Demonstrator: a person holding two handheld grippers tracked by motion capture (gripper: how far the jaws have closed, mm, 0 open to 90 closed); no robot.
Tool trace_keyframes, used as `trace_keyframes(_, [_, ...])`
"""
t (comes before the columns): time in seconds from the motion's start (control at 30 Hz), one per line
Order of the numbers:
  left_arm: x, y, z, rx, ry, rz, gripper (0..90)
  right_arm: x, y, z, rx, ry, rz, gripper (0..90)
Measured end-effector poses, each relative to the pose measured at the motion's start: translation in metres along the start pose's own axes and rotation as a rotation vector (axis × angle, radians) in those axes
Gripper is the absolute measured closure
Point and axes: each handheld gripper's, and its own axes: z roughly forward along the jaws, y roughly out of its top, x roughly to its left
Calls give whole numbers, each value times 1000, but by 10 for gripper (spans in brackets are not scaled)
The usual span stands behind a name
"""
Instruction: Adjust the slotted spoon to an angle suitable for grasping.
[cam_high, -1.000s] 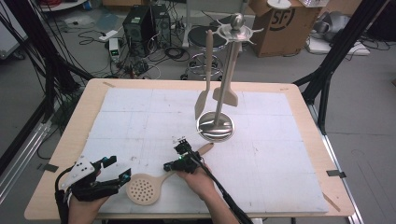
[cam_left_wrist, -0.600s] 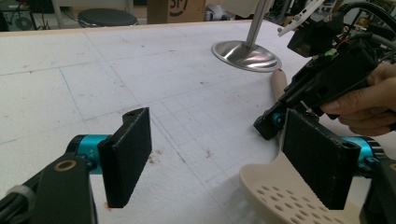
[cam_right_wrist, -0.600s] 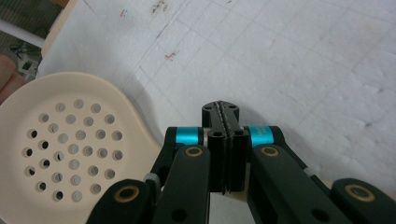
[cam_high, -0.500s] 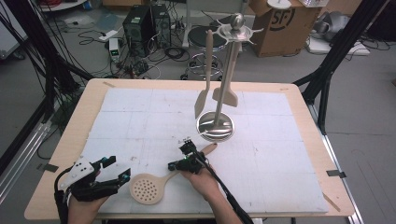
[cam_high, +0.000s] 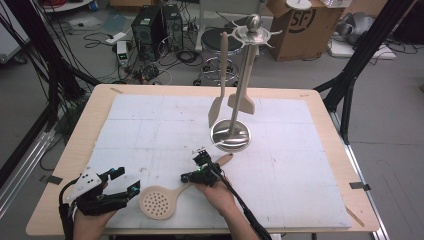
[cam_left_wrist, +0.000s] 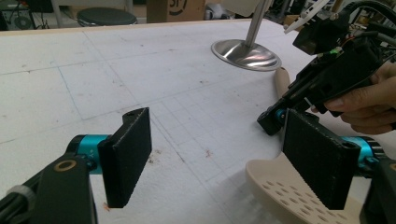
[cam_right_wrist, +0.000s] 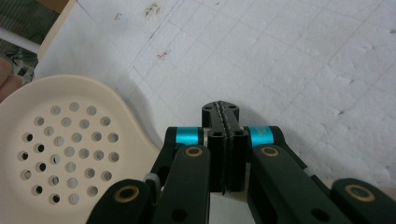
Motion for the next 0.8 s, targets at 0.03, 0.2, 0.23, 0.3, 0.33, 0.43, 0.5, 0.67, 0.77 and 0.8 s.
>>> trace_keyframes(0.03, [0, 0, 0, -1, -3, -4, 249, -1, 0, -2, -8, 9, 15, 899])
trace_keyframes(0.2, [0, 0, 2, 3, -6, -2, 250, -7, 1, -13, -36, 13, 22, 899])
trace_keyframes(0.23, [-1, 0, 2, 5, -5, 0, 250, -7, 0, -14, -41, 11, 28, 898])
trace_keyframes(0.3, [-1, 0, 2, 5, -5, 0, 250, -8, 0, -16, -44, 10, 35, 899])
trace_keyframes(0.33, [-1, 0, 2, 3, -5, 0, 250, -8, -1, -17, -47, 10, 34, 898])
trace_keyframes(0.43, [0, 0, 1, 0, -1, -4, 250, -10, -5, -22, -54, 13, 20, 898])
trace_keyframes(0.5, [0, -1, 2, 4, -5, -4, 250, -15, -10, -29, -86, 42, 42, 897])
trace_keyframes(0.67, [-2, 0, 3, 5, -6, -1, 250, -26, -18, -46, -123, 32, 69, 897])
trace_keyframes(0.77, [-1, 0, 3, 4, -4, 1, 250, -31, -19, -52, -121, 16, 70, 897])
trace_keyframes(0.8, [-1, 0, 4, 6, -5, 1, 250, -31, -19, -53, -115, 12, 78, 897])
